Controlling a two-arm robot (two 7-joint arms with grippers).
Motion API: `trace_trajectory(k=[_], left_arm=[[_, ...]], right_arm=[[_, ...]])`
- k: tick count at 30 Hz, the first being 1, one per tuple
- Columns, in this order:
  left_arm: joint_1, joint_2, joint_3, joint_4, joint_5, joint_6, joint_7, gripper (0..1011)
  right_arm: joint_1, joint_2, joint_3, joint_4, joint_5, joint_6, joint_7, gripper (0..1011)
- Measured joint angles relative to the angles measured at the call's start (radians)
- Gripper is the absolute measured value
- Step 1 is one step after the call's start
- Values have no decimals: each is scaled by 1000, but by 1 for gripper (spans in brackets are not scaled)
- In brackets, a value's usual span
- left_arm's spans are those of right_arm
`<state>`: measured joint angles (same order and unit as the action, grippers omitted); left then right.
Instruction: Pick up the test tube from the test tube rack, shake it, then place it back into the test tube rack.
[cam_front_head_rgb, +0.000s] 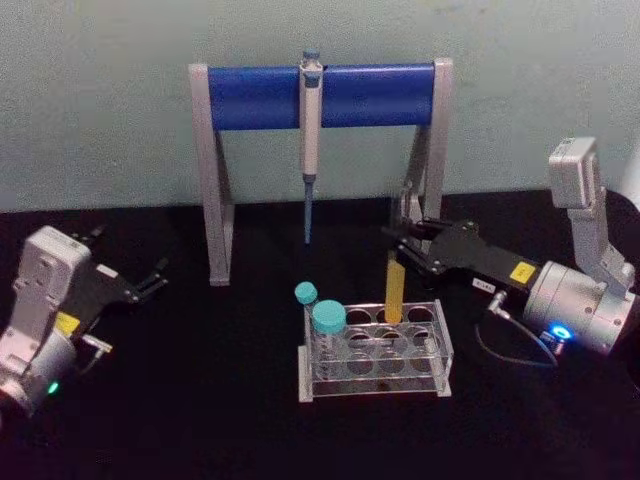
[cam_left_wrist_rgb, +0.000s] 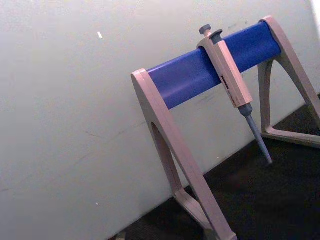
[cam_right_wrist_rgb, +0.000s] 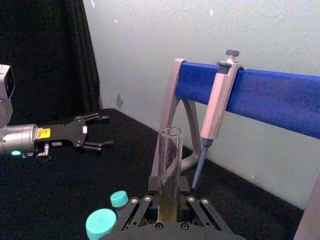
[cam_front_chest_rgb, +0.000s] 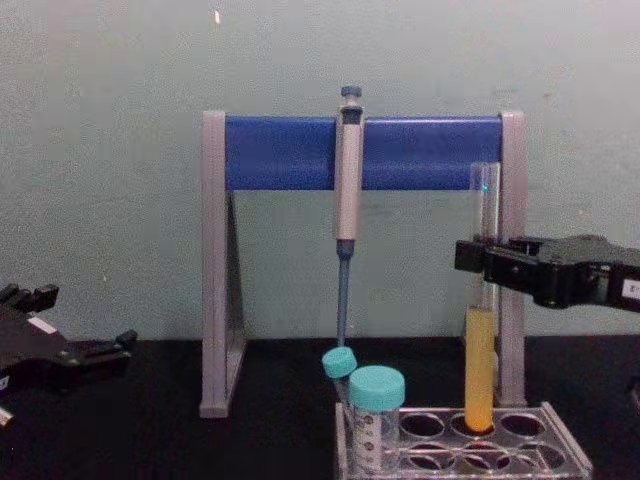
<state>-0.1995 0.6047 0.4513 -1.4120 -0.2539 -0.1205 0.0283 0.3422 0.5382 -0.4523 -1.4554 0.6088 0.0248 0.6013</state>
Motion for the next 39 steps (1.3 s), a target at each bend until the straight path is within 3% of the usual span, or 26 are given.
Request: trace_trajectory(k=[39], left_arm=[[0, 0, 0, 0, 0, 0, 0, 1001]], right_arm=[[34, -33, -47, 101, -62, 18, 16, 233]])
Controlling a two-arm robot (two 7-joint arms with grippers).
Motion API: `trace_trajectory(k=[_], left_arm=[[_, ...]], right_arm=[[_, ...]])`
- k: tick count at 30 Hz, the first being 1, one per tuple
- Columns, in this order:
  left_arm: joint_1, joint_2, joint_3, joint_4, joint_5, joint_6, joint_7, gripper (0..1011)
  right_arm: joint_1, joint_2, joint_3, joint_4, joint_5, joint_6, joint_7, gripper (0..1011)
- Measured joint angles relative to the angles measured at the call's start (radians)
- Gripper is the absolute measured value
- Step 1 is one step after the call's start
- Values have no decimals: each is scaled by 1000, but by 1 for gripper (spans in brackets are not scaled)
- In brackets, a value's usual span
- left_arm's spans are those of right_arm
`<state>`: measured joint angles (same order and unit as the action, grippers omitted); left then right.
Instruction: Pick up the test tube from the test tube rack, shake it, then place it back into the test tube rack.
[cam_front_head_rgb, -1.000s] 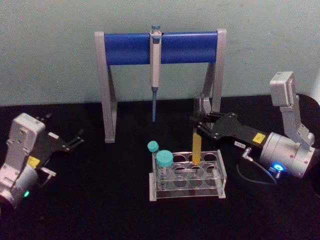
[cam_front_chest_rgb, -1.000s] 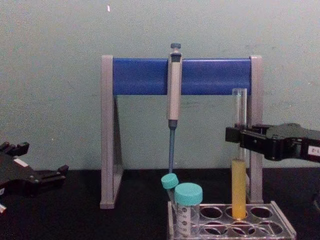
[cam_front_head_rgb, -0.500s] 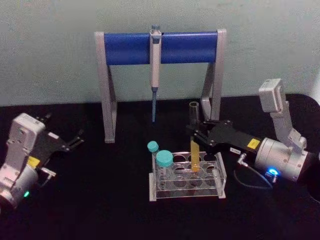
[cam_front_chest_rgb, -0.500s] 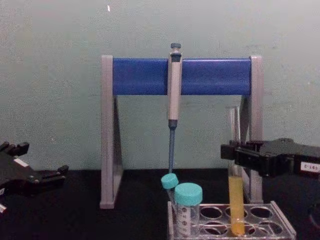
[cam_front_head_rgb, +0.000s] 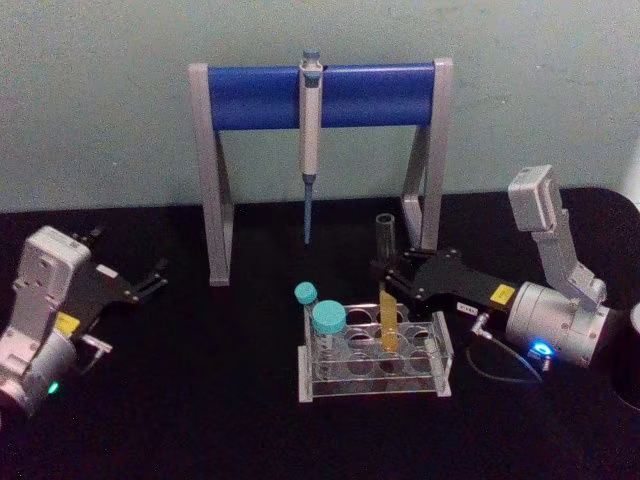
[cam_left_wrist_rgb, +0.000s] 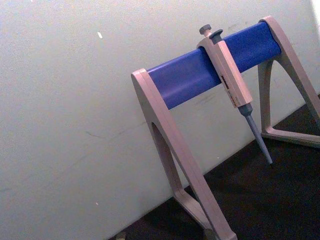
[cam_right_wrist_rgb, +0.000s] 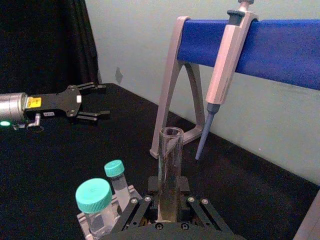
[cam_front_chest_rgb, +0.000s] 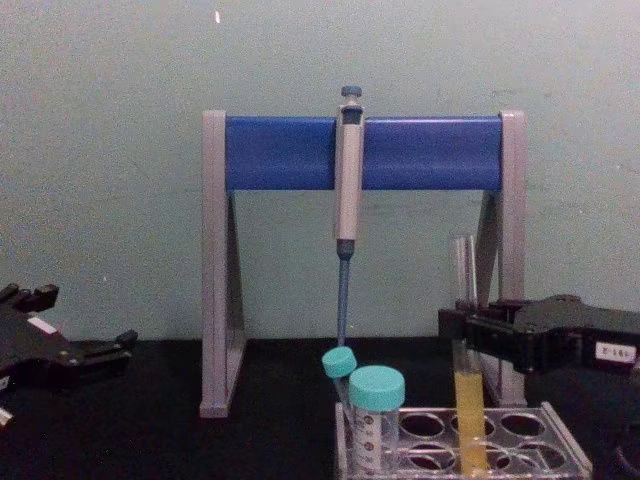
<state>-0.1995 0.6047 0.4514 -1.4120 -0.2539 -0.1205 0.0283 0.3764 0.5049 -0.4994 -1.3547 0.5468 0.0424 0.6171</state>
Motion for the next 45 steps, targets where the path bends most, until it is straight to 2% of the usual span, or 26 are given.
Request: trace_trajectory(k=[16, 38, 42, 45], left_arm=[[0, 0, 0, 0, 0, 0, 0, 1001], [0, 0, 0, 0, 0, 0, 0, 1001], [0, 0, 0, 0, 0, 0, 0, 1001], [0, 0, 0, 0, 0, 0, 0, 1001]], right_arm=[[0, -1, -2, 2, -15, 22, -12, 233], [-1, 0, -1, 1, -15, 20, -12, 233], [-1, 0, -1, 1, -14, 20, -12, 308], [-1, 0, -1, 1, -14, 19, -12, 416]])
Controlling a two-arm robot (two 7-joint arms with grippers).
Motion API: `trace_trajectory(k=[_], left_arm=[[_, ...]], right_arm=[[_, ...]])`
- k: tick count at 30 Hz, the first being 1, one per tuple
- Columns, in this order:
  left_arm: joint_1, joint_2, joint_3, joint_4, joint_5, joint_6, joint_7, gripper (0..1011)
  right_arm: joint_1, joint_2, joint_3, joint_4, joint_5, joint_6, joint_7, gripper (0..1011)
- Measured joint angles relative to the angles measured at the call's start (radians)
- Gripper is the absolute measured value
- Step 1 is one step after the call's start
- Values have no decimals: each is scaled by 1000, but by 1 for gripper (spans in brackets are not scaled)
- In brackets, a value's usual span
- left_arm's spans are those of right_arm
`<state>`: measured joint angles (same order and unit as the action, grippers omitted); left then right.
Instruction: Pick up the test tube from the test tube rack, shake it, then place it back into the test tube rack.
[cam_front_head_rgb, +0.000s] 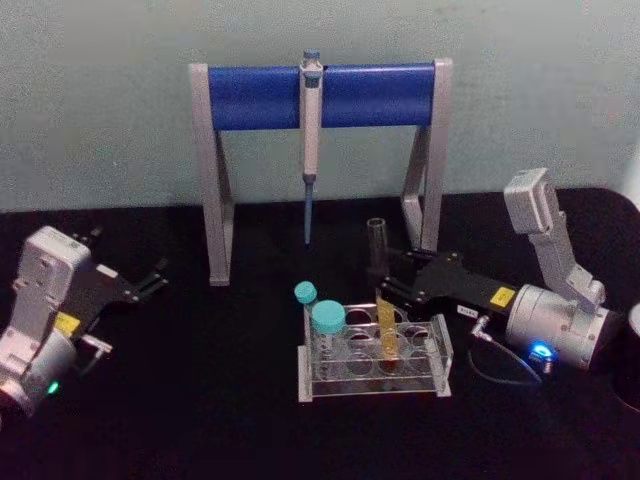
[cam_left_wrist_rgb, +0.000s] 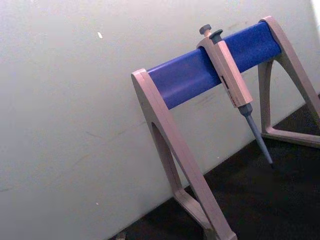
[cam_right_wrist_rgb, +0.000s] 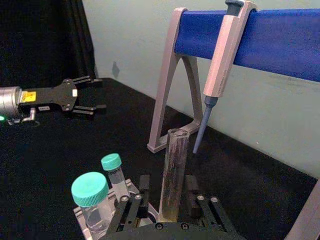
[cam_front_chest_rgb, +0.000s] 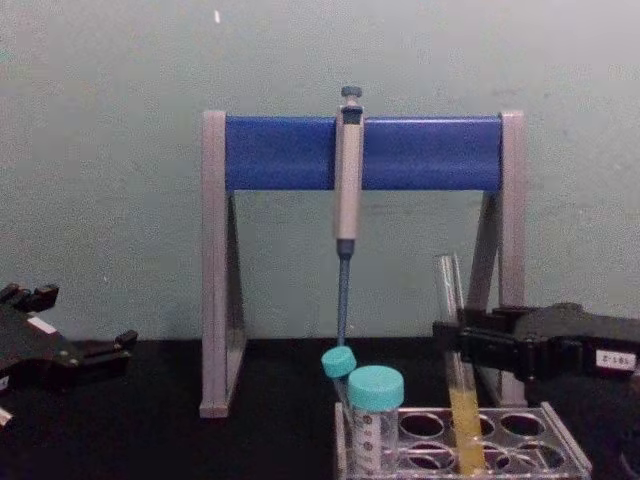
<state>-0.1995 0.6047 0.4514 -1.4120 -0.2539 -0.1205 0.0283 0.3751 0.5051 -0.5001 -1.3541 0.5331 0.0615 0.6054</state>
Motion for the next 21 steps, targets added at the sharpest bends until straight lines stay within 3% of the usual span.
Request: trace_trajectory(k=[2, 13, 21], left_arm=[[0, 0, 0, 0, 0, 0, 0, 1001], [0, 0, 0, 0, 0, 0, 0, 1001], [0, 0, 0, 0, 0, 0, 0, 1001]], right_arm=[[0, 0, 0, 0, 0, 0, 0, 450], [0, 0, 0, 0, 1, 0, 0, 844], [0, 0, 0, 0, 1, 0, 0, 1000]])
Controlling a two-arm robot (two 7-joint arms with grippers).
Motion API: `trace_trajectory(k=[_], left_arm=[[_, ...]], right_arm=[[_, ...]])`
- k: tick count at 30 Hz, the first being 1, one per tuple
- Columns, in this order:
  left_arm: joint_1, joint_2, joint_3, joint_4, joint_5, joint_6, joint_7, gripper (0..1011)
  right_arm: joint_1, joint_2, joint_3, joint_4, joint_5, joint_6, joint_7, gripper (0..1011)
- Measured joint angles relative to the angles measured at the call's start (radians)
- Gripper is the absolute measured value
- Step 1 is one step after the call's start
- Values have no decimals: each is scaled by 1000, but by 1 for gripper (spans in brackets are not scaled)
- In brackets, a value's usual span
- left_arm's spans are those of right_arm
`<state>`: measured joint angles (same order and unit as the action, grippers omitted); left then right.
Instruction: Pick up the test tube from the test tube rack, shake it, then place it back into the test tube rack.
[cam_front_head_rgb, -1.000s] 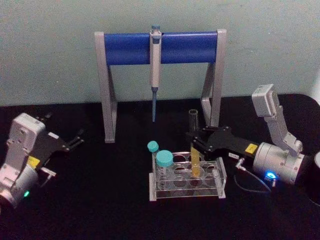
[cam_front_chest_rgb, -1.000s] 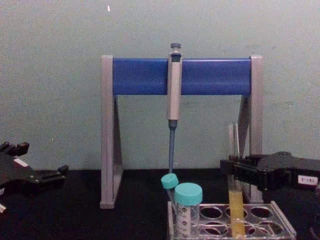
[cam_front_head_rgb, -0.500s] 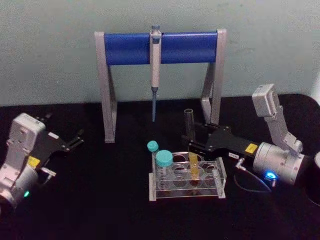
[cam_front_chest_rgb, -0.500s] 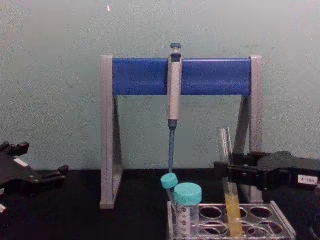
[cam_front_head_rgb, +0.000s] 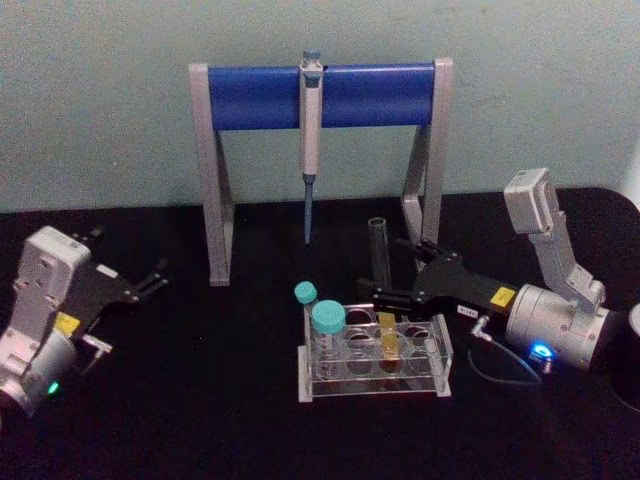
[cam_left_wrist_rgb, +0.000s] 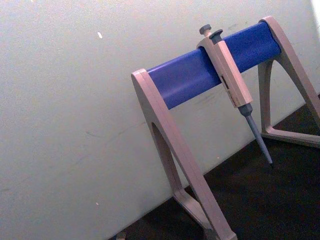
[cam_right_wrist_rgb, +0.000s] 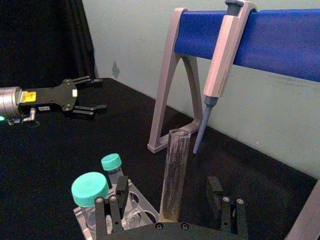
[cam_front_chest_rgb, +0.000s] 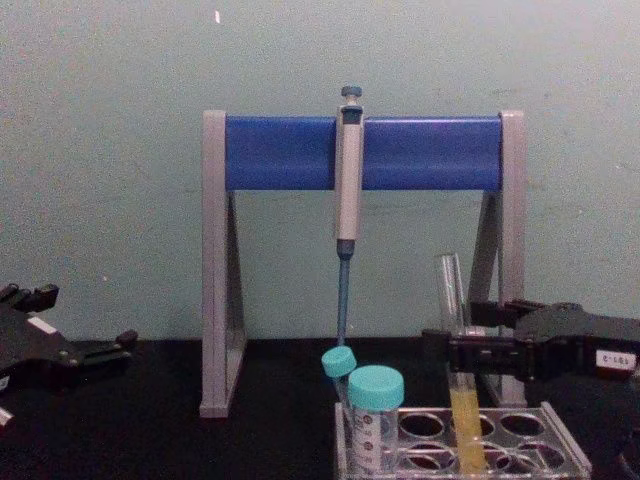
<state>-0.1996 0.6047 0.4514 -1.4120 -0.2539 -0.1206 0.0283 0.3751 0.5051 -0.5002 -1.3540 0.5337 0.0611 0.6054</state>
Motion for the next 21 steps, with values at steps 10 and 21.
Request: trace_trajectory(k=[10, 21], left_arm=[[0, 0, 0, 0, 0, 0, 0, 1001], [0, 0, 0, 0, 0, 0, 0, 1001]], right_arm=[[-47, 24, 40, -83, -2, -21, -46, 1000], [-172, 50, 177, -229, 3, -84, -179, 1000]])
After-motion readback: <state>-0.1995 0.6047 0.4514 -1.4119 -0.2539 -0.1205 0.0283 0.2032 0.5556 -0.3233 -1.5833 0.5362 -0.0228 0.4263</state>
